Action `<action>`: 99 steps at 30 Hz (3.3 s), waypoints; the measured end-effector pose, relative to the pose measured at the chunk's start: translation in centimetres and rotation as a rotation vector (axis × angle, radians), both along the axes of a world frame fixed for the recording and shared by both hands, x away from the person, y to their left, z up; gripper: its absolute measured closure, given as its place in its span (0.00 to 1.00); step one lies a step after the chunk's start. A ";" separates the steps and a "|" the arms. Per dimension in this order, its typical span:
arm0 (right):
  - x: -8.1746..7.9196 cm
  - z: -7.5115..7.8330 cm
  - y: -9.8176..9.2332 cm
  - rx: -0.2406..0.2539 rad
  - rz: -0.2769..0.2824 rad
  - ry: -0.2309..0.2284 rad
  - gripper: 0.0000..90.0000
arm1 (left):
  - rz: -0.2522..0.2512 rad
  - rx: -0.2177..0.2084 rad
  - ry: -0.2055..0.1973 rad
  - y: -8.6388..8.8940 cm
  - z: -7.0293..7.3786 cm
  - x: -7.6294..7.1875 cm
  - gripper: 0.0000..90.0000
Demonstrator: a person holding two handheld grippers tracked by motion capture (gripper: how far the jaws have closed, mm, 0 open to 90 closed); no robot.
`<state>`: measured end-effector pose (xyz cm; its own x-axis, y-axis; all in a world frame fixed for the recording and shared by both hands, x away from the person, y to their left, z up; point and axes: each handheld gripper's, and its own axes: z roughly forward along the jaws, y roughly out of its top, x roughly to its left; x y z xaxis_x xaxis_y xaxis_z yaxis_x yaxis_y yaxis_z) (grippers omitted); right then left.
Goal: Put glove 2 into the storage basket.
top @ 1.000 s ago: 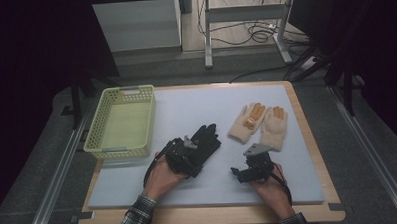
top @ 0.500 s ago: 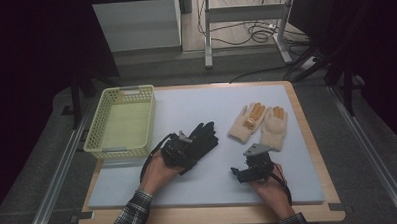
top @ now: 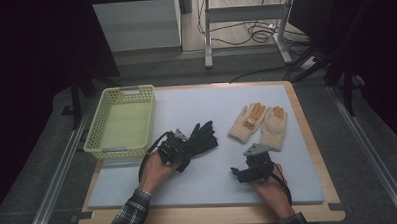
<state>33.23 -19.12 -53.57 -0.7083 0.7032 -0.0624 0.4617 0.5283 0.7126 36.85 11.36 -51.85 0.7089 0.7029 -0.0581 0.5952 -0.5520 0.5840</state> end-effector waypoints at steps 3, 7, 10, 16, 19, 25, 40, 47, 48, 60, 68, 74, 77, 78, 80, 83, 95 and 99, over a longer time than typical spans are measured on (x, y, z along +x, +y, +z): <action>0.0 0.0 0.0 0.002 0.001 0.004 0.10 | 0.012 -0.002 -0.011 -0.2 0.2 0.1 0.74; 0.0 0.0 0.0 0.001 0.001 0.003 0.11 | 0.020 0.022 -0.018 -0.7 0.8 0.5 0.74; 0.0 0.0 0.0 0.001 0.002 0.002 0.11 | 0.025 0.024 -0.034 -1.0 1.6 0.6 0.74; 0.0 0.0 0.0 0.001 0.002 0.001 0.11 | 0.033 0.003 -0.034 -1.0 3.5 1.5 0.74; 0.0 0.0 0.0 0.000 0.003 -0.001 0.11 | 0.049 0.001 -0.043 -0.8 4.1 1.7 0.74; 0.0 0.0 0.0 0.001 0.004 -0.002 0.11 | 0.080 -0.006 -0.066 0.1 6.3 2.3 0.74; 0.0 0.0 0.0 -0.001 0.004 -0.006 0.11 | 0.226 -0.017 -0.096 5.2 9.5 3.9 0.73; 0.0 0.0 0.0 0.000 0.004 -0.008 0.11 | 0.337 -0.013 -0.114 9.0 10.7 4.2 0.73; 0.0 0.0 0.0 0.000 0.004 -0.008 0.11 | 0.354 -0.011 -0.117 9.7 10.8 4.2 0.73; 0.0 0.0 0.0 0.001 0.004 -0.007 0.11 | 0.545 0.002 -0.099 17.3 10.1 4.2 0.73; 0.0 0.0 0.0 0.003 0.004 -0.005 0.11 | 0.629 0.004 -0.058 20.5 7.3 4.5 0.72; 0.0 0.0 0.0 0.004 0.004 -0.005 0.11 | 0.664 0.042 -0.028 21.7 5.5 5.5 0.72; 0.0 0.0 0.0 0.003 0.003 -0.005 0.11 | 0.677 0.053 -0.006 21.9 4.9 6.2 0.72; 0.0 0.0 0.0 0.003 0.004 -0.005 0.11 | 0.677 0.064 0.002 21.9 4.7 6.4 0.71; 0.0 0.0 0.0 0.003 0.004 -0.005 0.11 | 0.682 0.083 0.025 21.9 4.3 6.9 0.71; 0.0 0.0 0.0 0.003 0.004 -0.006 0.11 | 0.688 0.106 0.059 22.0 3.8 7.5 0.71; 0.0 0.0 0.0 0.003 0.004 -0.007 0.11 | 0.700 0.228 0.156 22.3 2.4 9.4 0.64; 0.0 0.0 0.0 0.004 0.004 -0.005 0.11 | 0.696 0.214 0.201 22.5 2.1 9.5 0.60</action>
<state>33.21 -19.11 -53.59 -0.7106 0.7008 -0.0634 0.4558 0.5270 0.7173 46.33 33.85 -49.70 0.0877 0.9949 0.0490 0.9316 -0.0994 0.3497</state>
